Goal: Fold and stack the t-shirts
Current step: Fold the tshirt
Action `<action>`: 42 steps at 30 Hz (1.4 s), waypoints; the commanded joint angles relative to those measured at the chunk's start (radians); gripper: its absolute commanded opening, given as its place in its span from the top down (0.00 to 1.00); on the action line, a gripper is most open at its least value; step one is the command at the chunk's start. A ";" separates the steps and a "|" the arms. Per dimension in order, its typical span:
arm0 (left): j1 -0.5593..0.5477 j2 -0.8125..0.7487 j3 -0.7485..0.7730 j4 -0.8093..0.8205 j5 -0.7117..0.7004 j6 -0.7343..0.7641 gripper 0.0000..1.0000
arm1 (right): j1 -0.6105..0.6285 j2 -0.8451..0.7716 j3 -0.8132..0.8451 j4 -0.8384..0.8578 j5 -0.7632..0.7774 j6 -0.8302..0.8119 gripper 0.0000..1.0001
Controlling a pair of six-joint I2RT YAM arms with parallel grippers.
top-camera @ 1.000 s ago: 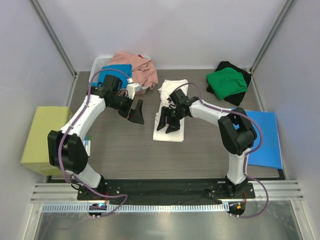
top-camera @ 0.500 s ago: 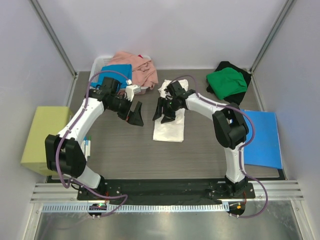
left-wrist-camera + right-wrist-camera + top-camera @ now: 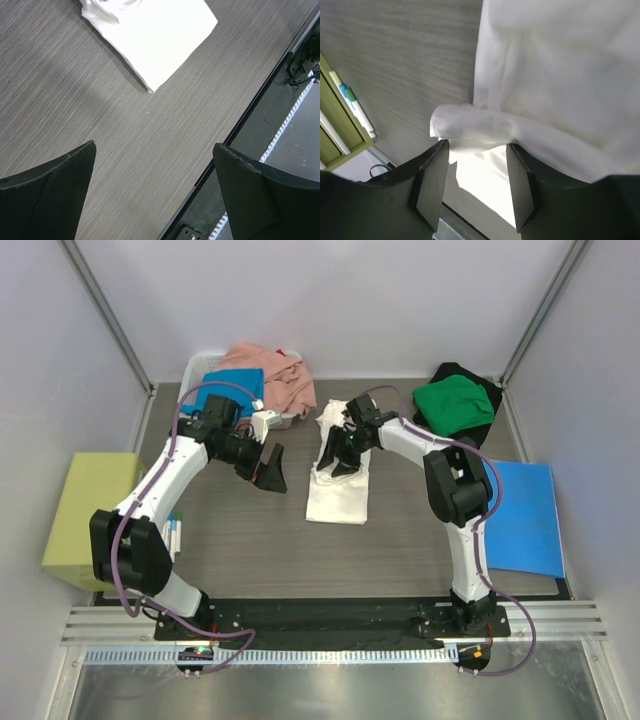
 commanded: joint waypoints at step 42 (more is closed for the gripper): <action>0.003 0.007 0.002 0.021 0.032 0.009 0.00 | 0.080 -0.141 -0.128 0.007 -0.106 -0.075 0.46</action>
